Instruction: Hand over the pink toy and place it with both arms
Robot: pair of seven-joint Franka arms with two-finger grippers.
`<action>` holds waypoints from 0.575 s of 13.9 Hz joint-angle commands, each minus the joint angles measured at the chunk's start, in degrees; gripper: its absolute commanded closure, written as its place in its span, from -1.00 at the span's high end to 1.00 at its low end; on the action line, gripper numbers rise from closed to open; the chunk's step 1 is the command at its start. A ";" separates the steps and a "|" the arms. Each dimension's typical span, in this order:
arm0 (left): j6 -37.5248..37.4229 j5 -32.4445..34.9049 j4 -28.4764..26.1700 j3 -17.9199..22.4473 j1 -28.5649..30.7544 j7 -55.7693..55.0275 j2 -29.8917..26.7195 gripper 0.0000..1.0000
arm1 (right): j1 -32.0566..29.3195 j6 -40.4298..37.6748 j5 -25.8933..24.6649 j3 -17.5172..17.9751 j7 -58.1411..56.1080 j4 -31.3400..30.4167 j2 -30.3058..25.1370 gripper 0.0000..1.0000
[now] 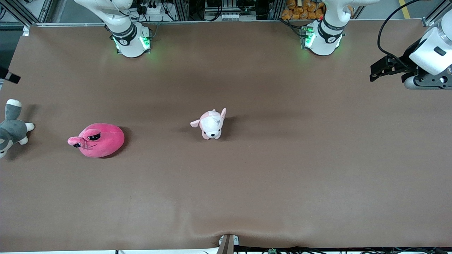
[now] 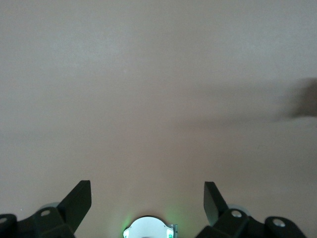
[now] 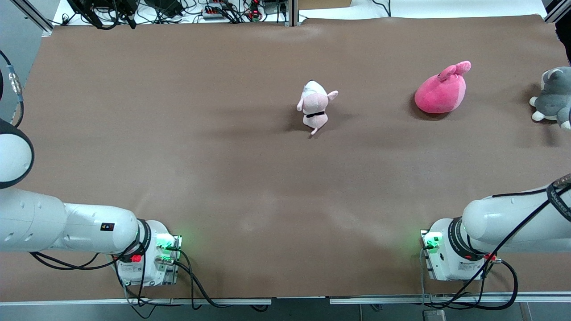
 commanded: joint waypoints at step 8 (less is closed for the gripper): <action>0.63 0.64 0.73 -0.54 1.81 1.49 -0.91 1.00 | 4.98 7.76 -8.27 1.79 -5.08 -10.84 -7.73 1.00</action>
